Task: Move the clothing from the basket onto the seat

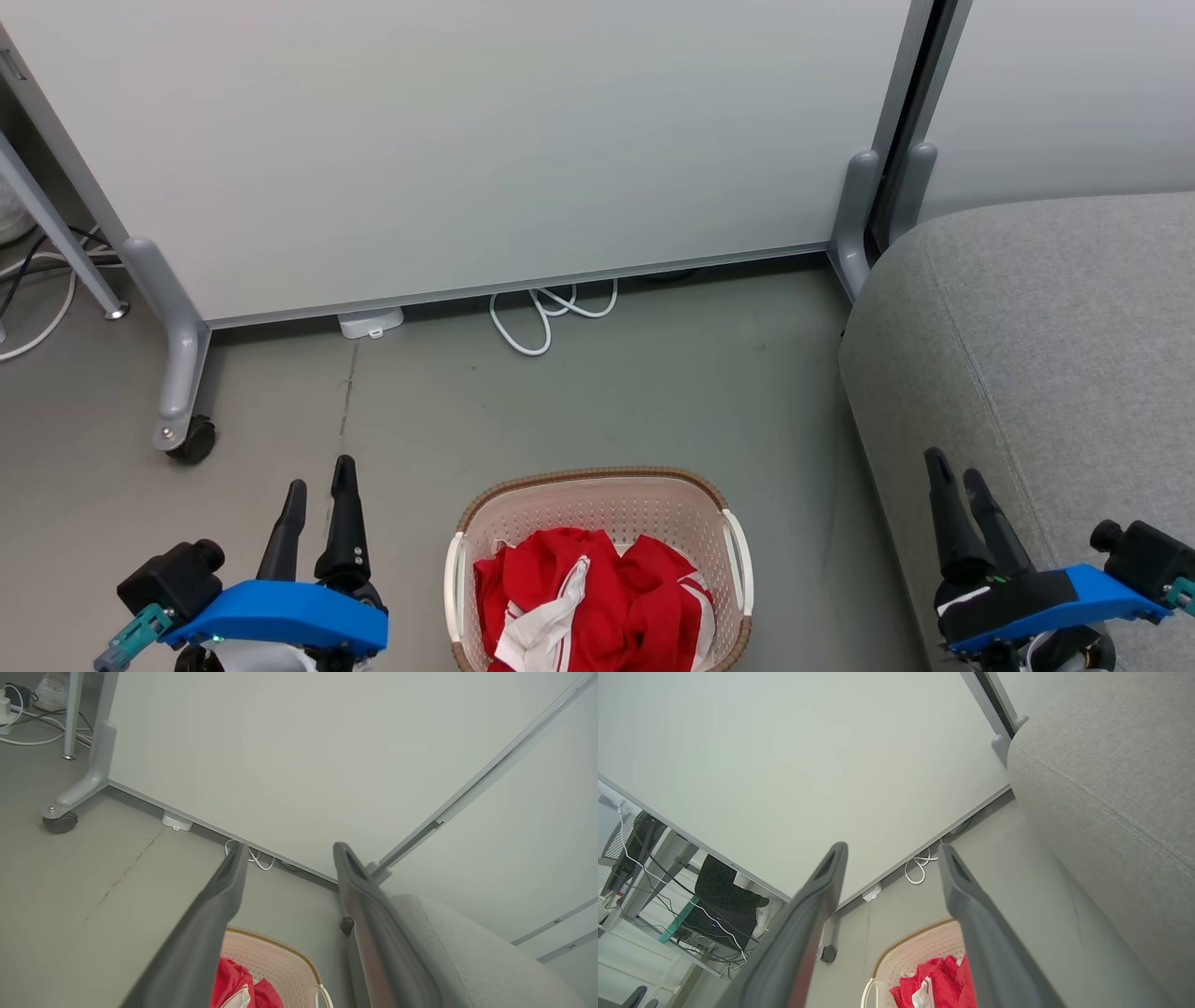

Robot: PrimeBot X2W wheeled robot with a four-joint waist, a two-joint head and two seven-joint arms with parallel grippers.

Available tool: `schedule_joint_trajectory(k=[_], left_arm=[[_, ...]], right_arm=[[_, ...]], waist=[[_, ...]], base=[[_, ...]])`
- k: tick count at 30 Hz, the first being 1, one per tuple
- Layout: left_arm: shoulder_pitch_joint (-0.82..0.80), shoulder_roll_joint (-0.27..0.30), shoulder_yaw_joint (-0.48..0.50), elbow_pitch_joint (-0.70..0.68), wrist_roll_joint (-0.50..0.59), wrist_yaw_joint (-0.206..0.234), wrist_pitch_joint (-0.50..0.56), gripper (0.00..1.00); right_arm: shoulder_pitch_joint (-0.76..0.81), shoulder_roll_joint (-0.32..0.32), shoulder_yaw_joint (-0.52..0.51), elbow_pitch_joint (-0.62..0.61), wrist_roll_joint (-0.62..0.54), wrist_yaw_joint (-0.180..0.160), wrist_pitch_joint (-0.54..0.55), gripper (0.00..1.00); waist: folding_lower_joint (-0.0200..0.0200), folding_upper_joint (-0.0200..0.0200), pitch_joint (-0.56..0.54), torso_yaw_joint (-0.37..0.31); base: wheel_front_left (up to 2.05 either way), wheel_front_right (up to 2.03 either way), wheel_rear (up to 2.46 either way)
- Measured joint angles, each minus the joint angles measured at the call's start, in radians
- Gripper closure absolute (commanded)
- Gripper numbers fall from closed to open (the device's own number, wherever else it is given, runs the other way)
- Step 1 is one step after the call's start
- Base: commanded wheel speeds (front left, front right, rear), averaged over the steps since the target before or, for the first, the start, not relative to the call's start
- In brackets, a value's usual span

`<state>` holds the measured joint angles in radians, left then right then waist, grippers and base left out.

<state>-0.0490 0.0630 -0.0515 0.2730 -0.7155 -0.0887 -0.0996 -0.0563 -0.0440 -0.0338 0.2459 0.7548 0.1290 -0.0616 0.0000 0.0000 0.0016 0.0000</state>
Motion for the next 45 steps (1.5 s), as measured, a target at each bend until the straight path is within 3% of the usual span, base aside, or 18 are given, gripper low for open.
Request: schedule_joint_trajectory(k=[21,45], left_arm=[[-0.015,0.006,-0.043,0.017,0.194,-0.026,-0.058,0.0],[-0.032,0.004,-0.069,0.065,0.342,-0.036,-0.113,0.0]], right_arm=[[0.003,-0.001,0.008,-0.007,-0.227,0.0,-0.026,0.0],[0.004,-0.002,0.0,-0.009,-0.432,0.0,-0.063,0.0]], waist=[[0.0,0.0,-0.004,0.003],[0.0,0.0,-0.006,0.003]], base=[[0.0,0.0,0.0],[0.0,0.0,0.0]])
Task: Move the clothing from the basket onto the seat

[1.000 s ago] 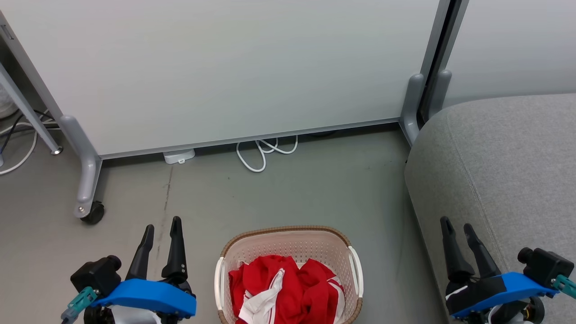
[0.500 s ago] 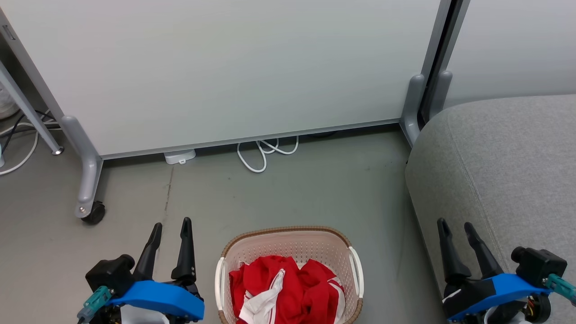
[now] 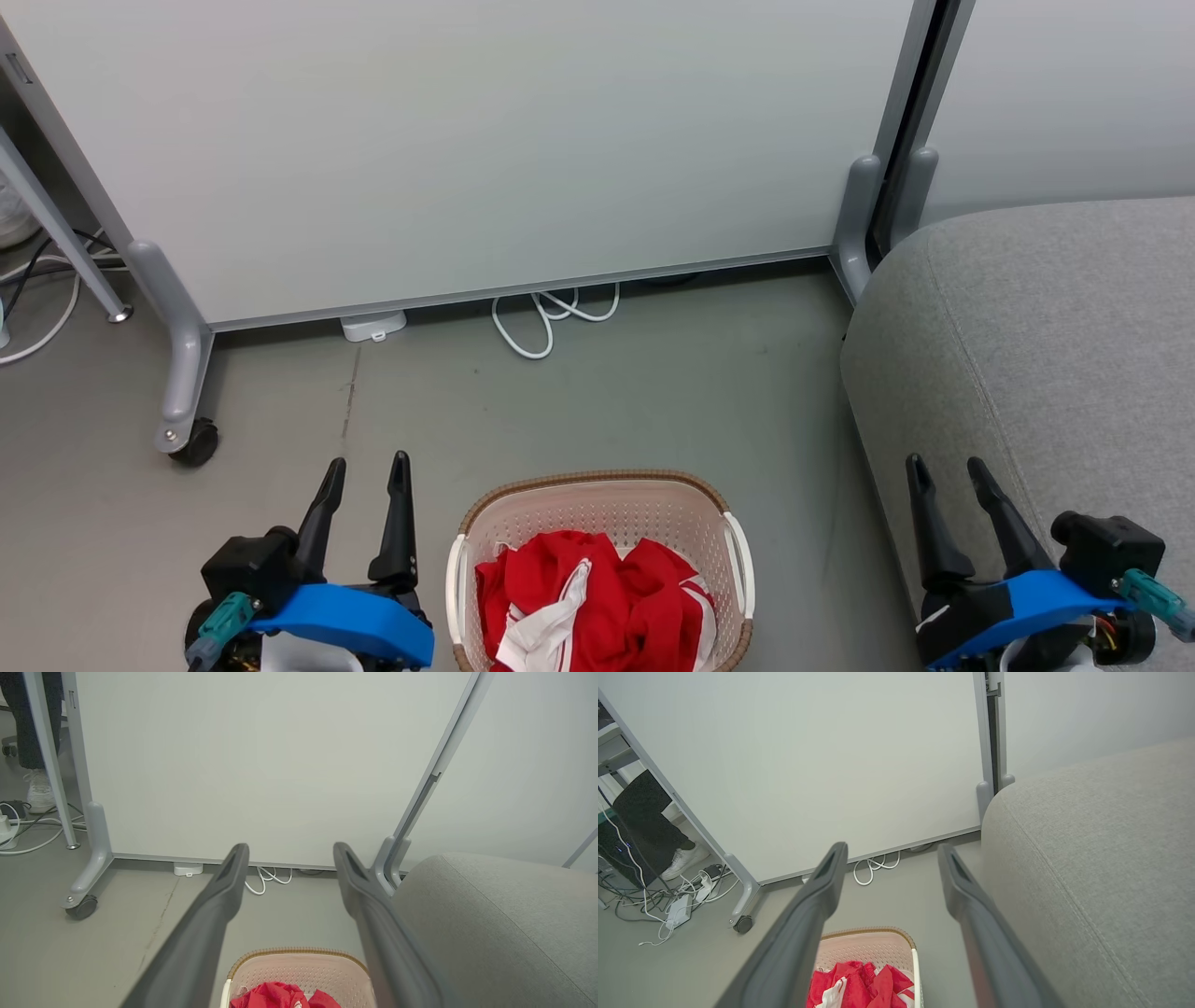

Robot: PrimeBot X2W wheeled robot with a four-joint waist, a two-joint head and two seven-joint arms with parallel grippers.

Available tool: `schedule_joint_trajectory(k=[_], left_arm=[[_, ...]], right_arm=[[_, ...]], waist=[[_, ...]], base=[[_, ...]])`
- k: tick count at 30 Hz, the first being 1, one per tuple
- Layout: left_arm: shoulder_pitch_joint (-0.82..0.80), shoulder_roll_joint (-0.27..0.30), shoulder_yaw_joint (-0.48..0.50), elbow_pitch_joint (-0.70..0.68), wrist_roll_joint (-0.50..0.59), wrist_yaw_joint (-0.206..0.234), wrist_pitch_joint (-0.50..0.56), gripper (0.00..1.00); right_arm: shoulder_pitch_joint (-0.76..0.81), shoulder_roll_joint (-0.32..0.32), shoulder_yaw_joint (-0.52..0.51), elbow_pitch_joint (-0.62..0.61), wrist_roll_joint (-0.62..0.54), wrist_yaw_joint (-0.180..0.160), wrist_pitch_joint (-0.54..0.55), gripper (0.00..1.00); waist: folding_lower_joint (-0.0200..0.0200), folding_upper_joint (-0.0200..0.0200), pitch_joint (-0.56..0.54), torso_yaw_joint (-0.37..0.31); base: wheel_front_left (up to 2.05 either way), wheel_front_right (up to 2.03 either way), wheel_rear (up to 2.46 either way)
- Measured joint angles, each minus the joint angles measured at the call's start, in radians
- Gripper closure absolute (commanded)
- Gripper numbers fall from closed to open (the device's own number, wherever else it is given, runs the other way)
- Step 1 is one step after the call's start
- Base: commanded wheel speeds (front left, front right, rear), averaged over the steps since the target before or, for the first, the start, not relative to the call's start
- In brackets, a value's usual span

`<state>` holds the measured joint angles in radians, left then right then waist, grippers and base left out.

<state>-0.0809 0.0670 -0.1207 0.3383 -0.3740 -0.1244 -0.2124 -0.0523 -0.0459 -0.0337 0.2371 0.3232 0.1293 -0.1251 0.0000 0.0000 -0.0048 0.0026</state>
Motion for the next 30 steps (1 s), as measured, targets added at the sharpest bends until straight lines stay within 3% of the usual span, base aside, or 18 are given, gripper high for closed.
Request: schedule_joint_trajectory(k=[30], left_arm=[[-0.009,-0.006,-0.022,0.039,0.147,-0.005,-0.049,0.0]], right_arm=[[0.004,-0.001,0.008,-0.005,-0.183,0.001,-0.036,0.0]], waist=[[0.0,0.0,-0.006,-0.009]], base=[[0.0,0.0,0.0]])
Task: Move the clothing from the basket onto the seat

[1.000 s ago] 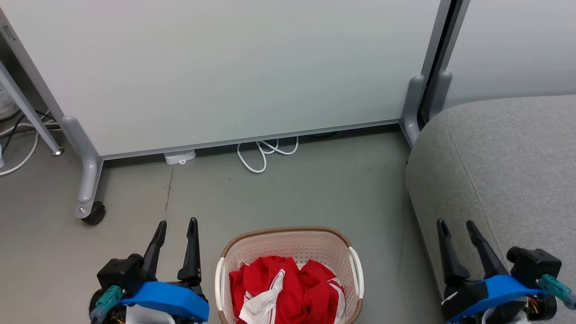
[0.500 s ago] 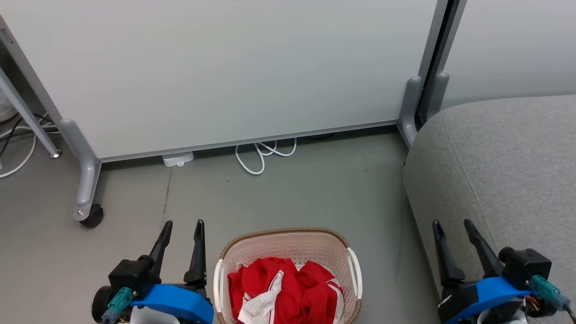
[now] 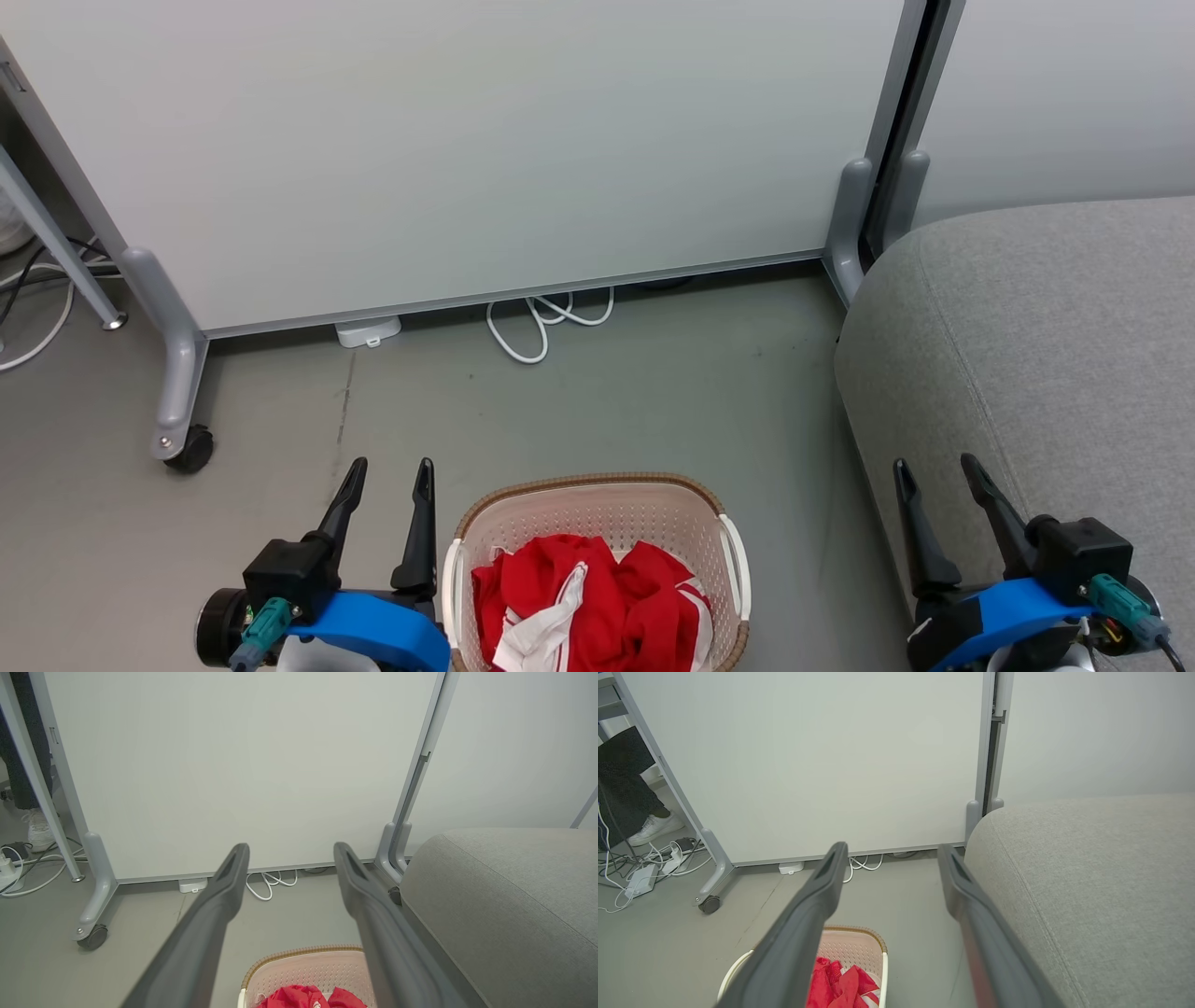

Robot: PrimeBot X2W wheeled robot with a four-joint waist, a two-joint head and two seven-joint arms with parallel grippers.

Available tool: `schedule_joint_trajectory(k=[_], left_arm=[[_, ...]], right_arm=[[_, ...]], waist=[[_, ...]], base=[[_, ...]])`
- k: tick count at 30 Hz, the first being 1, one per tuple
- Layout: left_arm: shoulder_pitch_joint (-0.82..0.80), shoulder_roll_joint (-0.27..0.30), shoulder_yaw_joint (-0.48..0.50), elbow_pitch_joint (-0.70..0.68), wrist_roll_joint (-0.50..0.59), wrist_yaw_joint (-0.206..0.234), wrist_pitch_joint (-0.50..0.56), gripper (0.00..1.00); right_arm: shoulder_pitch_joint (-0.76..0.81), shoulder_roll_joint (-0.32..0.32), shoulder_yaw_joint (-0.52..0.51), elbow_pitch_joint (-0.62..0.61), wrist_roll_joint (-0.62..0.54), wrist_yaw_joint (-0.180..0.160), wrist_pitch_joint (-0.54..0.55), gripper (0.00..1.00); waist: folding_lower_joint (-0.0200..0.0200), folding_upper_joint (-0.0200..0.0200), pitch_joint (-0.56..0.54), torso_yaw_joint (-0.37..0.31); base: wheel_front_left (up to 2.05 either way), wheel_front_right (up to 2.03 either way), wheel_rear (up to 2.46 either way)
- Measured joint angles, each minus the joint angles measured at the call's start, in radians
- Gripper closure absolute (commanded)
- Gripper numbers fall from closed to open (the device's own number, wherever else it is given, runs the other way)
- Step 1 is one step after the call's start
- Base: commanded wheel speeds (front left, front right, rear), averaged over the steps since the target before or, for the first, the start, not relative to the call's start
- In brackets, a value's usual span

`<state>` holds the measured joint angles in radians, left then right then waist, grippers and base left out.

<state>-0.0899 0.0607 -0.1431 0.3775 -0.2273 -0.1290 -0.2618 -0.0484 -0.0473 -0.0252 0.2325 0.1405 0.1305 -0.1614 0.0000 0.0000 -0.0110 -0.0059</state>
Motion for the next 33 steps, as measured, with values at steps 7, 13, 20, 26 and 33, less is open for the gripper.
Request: schedule_joint_trajectory(k=[7,13,20,26,33], left_arm=[[0.0,-0.001,0.0,0.0,0.0,0.0,0.0,0.0],[0.0,-0.001,-0.003,0.004,-0.001,0.0,0.0,0.0],[-0.009,0.009,0.007,0.037,-0.008,0.0,-0.001,0.0],[-0.084,0.02,-0.005,0.126,-0.027,0.0,-0.001,0.0],[-0.222,0.044,-0.046,0.256,-0.04,0.0,0.009,0.0]], right_arm=[[0.008,0.0,0.001,-0.003,0.001,0.0,0.0,0.0],[0.008,0.0,0.012,-0.006,0.003,0.0,-0.001,0.0],[-0.028,0.0,0.069,-0.016,0.037,0.0,-0.008,0.0],[-0.098,-0.001,0.111,-0.03,0.067,0.0,-0.022,0.0],[-0.202,-0.002,0.159,-0.044,0.082,0.0,-0.046,0.0]], waist=[[0.0,0.0,0.0,0.003],[0.0,0.0,0.005,-0.003],[0.0,0.0,0.056,-0.052],[0.0,0.0,0.144,-0.11],[0.0001,0.0,0.289,-0.178]], base=[[0.0,0.0,0.0],[0.0,0.0,0.0],[0.0,0.0,0.0],[0.0,0.0,0.0],[0.0,0.0,0.0]])
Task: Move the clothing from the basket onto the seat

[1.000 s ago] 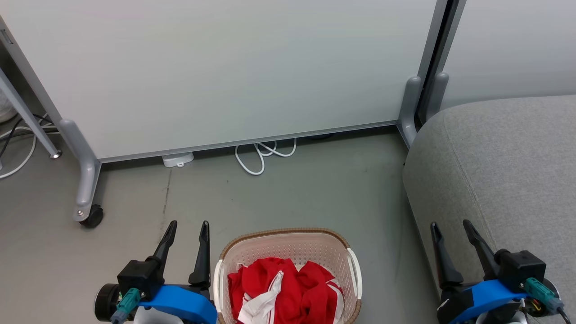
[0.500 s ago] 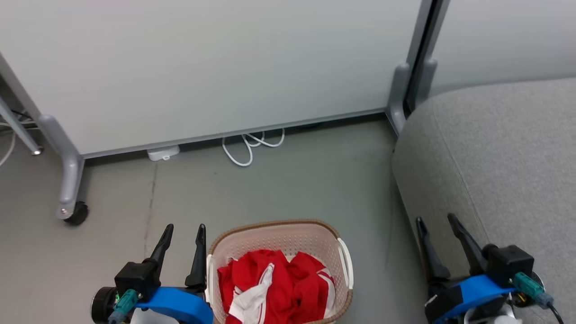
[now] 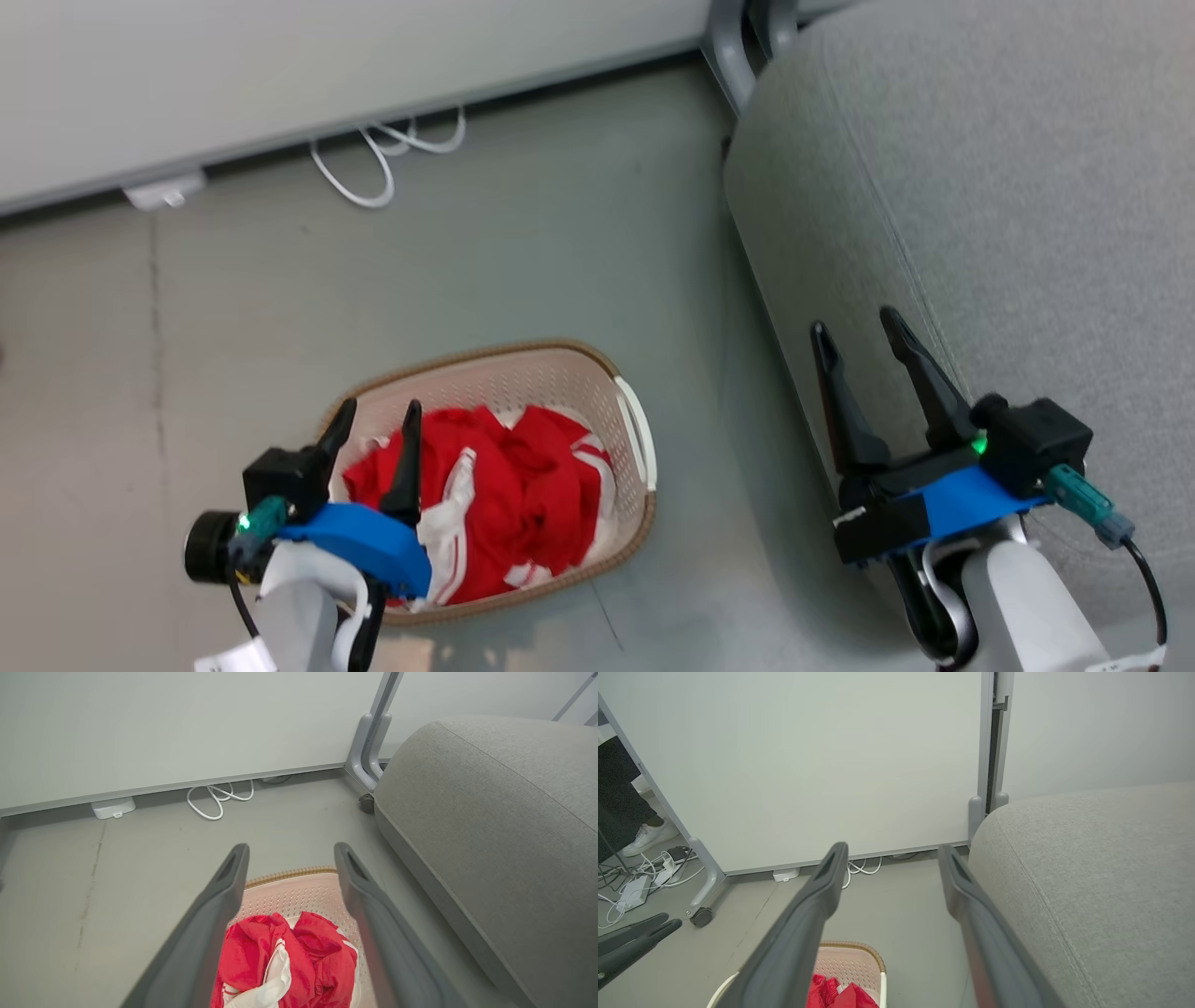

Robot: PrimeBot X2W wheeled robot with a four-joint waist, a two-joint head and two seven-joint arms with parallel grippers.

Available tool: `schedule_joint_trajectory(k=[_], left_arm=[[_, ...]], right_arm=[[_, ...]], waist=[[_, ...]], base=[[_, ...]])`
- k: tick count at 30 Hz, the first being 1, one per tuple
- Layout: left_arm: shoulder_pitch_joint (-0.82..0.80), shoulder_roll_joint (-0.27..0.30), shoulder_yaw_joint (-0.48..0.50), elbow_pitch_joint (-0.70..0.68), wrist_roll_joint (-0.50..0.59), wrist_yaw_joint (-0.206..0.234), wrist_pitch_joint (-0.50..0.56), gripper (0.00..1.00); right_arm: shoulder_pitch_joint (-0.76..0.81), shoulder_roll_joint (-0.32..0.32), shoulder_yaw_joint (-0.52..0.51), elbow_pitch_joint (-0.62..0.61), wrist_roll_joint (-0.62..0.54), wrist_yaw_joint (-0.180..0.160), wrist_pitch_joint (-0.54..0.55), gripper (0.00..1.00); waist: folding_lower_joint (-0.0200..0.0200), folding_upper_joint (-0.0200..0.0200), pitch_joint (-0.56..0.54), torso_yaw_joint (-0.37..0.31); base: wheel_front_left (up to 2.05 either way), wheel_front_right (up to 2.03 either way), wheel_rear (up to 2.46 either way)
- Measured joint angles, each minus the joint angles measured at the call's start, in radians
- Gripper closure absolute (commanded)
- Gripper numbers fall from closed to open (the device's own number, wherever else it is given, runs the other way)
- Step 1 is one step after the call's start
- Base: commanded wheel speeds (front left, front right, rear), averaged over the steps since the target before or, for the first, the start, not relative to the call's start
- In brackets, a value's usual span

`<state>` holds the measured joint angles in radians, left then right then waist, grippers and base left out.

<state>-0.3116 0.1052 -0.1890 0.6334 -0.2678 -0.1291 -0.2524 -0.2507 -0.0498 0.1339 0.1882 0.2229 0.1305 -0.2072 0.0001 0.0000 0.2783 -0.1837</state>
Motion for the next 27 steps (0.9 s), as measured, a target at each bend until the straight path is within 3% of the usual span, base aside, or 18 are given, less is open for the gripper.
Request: schedule_joint_trajectory(k=[18,23,27], left_arm=[[-0.286,0.082,-0.013,0.299,-0.016,0.001,0.066,0.0],[-0.339,0.114,-0.008,0.354,-0.017,0.03,0.081,0.0],[-0.363,0.137,0.0,0.38,-0.013,0.081,0.092,0.0]], right_arm=[[-0.236,-0.001,0.174,-0.012,0.081,0.0,-0.051,0.0],[-0.243,-0.001,0.224,-0.013,0.146,0.0,-0.053,0.0],[-0.248,-0.001,0.236,-0.04,0.17,0.0,-0.054,0.0]], waist=[[0.0003,-0.0001,0.409,-0.153],[0.0002,0.0,0.484,-0.212],[0.0002,0.0,0.521,-0.246]], base=[[0.0,0.0,0.0],[0.0,0.0,0.0],[0.0,0.0,0.0]])
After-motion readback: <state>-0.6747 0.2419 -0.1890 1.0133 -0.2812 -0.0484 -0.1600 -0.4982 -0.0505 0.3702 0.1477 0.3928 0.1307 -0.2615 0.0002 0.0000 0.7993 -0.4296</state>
